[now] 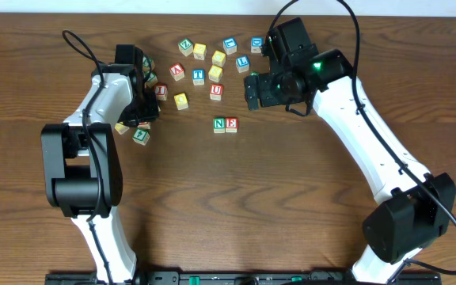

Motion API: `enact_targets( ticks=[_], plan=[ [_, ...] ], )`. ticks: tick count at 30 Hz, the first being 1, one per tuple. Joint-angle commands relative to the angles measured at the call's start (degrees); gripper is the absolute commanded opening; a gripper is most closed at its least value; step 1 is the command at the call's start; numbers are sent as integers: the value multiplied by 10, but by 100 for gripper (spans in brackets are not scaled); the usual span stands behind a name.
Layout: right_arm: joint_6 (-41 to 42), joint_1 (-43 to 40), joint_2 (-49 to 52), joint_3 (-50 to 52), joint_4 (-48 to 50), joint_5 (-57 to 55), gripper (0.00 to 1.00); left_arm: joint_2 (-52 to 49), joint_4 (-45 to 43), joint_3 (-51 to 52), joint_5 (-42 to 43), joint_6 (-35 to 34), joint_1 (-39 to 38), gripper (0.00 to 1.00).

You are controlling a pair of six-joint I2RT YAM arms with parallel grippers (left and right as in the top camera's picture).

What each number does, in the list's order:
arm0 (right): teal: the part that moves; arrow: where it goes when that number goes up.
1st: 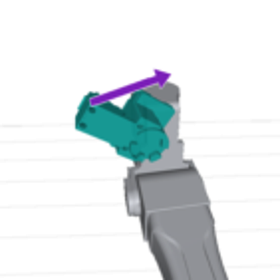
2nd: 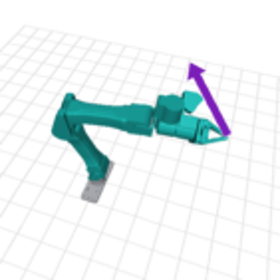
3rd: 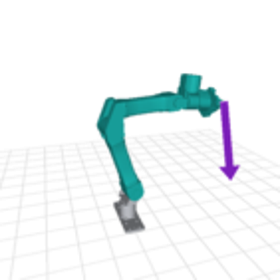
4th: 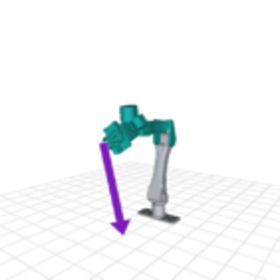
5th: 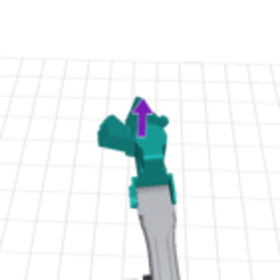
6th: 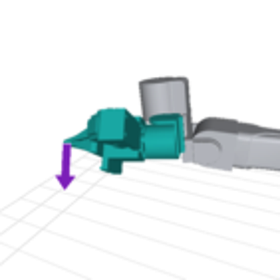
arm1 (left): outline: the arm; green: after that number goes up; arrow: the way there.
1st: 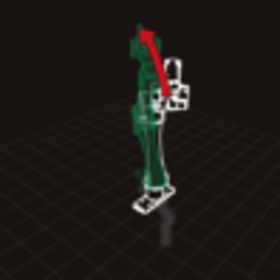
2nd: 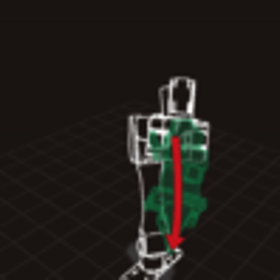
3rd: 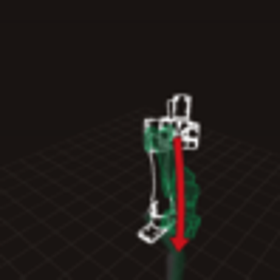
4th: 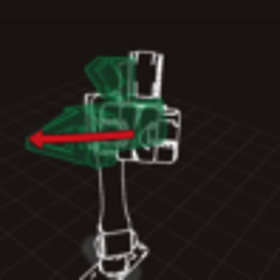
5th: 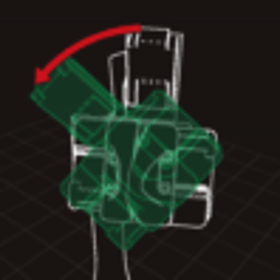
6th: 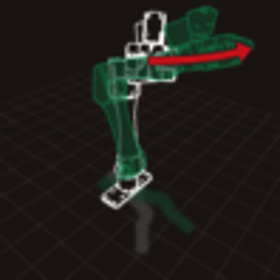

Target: Spell out NEURIPS

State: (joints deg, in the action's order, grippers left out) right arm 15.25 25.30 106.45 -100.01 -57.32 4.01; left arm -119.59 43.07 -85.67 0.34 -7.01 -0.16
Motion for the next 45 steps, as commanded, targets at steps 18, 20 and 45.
enact_targets(
  ticks=[18,20,45],
  plan=[
    [-5,-96,-4,-4,14,-10,97,126,25,-13,8,-69,-92,33],
    [-5,-113,-4,-4,13,-10,97,125,15,-13,8,-86,-125,32],
    [-8,-204,-4,-4,-40,-5,99,38,-137,-12,-25,-201,-379,33]
  ],
)
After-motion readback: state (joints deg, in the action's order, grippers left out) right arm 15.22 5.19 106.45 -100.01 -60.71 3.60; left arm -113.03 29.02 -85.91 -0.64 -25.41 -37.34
